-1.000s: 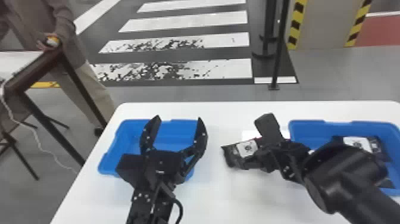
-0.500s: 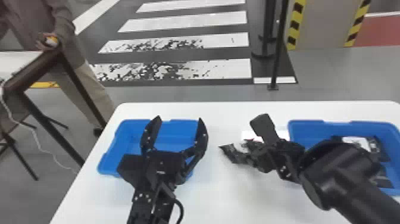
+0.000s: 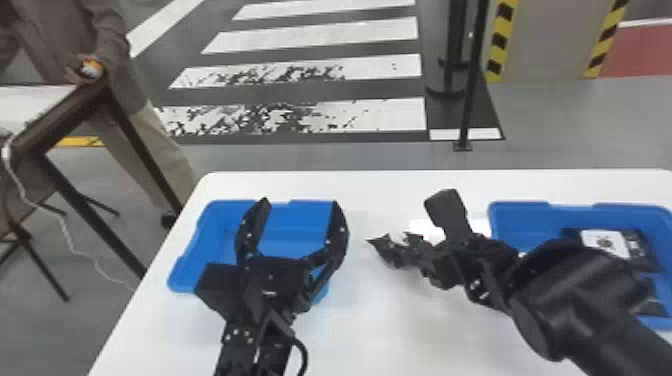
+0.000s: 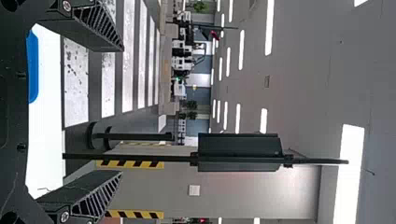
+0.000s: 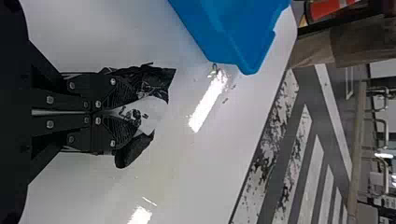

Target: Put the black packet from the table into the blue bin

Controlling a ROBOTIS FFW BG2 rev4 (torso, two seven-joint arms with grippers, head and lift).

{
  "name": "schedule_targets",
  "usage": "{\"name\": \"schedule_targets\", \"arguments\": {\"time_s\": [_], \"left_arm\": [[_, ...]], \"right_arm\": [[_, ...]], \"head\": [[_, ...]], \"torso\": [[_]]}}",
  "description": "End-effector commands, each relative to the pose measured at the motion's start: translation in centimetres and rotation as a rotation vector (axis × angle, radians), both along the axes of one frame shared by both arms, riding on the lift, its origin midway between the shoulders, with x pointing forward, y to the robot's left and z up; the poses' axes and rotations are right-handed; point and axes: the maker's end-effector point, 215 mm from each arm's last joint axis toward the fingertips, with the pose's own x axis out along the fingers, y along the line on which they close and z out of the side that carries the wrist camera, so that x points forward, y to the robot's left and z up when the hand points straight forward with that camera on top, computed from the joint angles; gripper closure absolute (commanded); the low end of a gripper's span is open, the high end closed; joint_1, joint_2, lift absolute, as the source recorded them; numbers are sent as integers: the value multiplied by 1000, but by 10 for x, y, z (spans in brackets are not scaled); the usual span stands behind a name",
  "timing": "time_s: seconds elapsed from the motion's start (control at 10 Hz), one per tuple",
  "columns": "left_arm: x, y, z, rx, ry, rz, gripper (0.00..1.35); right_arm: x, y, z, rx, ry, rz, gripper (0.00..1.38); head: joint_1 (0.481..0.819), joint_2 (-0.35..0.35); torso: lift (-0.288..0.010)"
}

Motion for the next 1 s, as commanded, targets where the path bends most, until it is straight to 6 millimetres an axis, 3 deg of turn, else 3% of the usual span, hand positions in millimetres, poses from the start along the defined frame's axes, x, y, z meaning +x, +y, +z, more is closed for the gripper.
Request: {"name": "schedule_targets", "arguments": {"time_s": [0.0,0.1,0.2,0.3,0.5,0.6,0.7,0.8,0.9], "left_arm": [[-2,3,-1,2,0,3,90],[-3,3,-2,2,2,3,90],[-3,3,-1,1,0,3,91],[-4,4,-1,1,-3,5,91],[-4,5,0,0,-6,7,93],[-4,6,0,1,-6,9,93],[-4,7,0,-1,-6,12,93],[-3,4,2,-1,-10,5,93],[-3,3,2,-2,-10,2,91]], "right_arm": [[18,-9,46,122,-109,-85,1256],[31,-46,83,165,-211,-199,1256],[37,-100,107,169,-288,-324,1256],[34,-147,116,155,-319,-422,1256],[-1,-244,81,20,-243,-589,1256],[-19,-274,71,-4,-214,-645,1256],[-30,-286,60,-32,-180,-670,1213],[-28,-293,53,-52,-167,-678,851],[-23,-292,60,-54,-186,-665,383]], "head": [[695,206],[695,202],[695,178],[695,153],[695,41],[695,-17],[695,-64],[695,-83],[695,-103]], "torso": [[-110],[-110],[-110],[-110],[-110],[-110],[-110],[-110],[-110]]}}
